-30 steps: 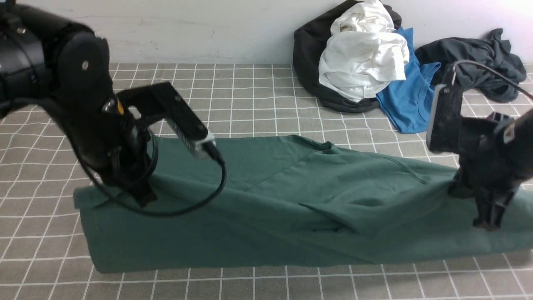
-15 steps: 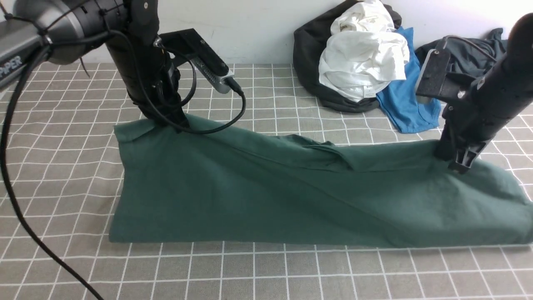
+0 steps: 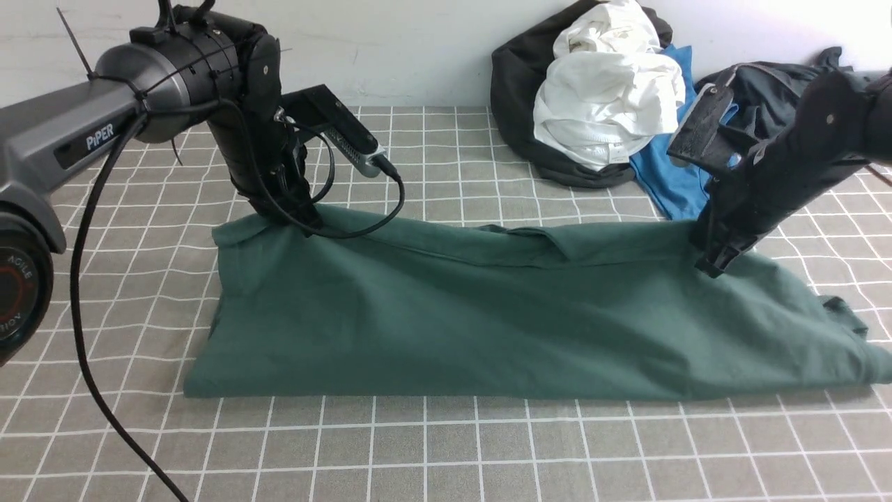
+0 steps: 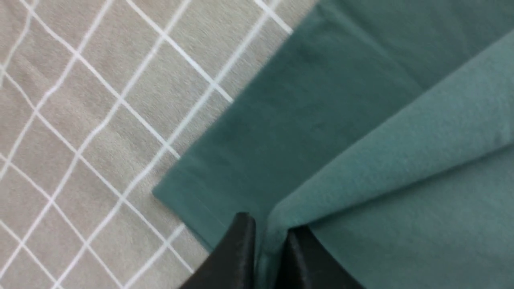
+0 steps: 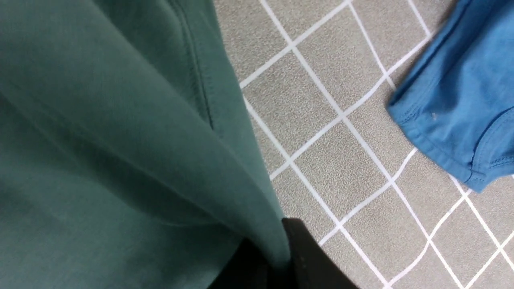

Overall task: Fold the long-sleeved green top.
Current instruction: Use both arms to drag the lower edge of the fabric forward and fold it over the upper edge

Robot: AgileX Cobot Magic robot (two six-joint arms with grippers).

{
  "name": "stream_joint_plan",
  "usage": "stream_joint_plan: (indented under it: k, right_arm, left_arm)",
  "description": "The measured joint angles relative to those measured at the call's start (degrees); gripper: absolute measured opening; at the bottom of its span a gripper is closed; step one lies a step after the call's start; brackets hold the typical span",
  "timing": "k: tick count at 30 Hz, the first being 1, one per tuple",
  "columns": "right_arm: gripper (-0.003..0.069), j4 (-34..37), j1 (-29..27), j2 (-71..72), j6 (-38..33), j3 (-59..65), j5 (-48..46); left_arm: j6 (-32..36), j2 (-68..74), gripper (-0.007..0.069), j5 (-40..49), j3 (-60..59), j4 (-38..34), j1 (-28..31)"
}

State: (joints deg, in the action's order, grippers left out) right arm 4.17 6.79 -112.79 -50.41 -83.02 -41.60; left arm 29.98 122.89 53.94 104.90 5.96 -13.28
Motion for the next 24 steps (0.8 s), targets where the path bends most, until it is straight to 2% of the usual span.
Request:
stream_joint_plan:
  k: [5, 7, 10, 13, 17, 22, 24]
  right_arm:
    - [0.0075, -1.4, -0.7, -1.7, 3.8, -0.1, 1.8]
    - [0.0118, -2.5, -1.2, -2.2, 7.4, -0.1, 3.7]
    - [0.0197, -3.8, -1.4, -2.2, 13.7, -0.1, 6.1]
    - [0.0316, -4.2, -1.4, -1.8, 21.2, -1.2, 6.3]
    - [0.0402, -3.5, -1.1, -0.1, 26.8, -4.5, 1.3]
    - [0.0416, 0.9, 1.0, 1.0, 26.7, -6.4, -7.1]
    - [0.0400, 5.8, 3.8, 0.1, 23.7, -6.5, -12.1]
  left_arm:
    - [-0.7, 0.8, 0.0141, -3.1, 0.1, 0.1, 0.0]
    - [-3.0, 1.2, 0.0184, -5.1, 0.1, 0.1, 0.4]
    - [-9.1, 1.4, 0.0237, -6.2, 0.1, 0.4, 1.2]
    - [-14.2, 1.5, 0.0282, -5.5, 0.7, 2.7, 1.9]
    - [-17.8, 1.6, 0.0298, -1.0, 3.4, 4.8, 2.0]
    - [-19.0, 1.6, 0.0296, 3.8, 6.4, 3.7, 2.0]
    - [-19.1, 1.6, 0.0283, 6.1, 7.0, 1.1, 1.9]
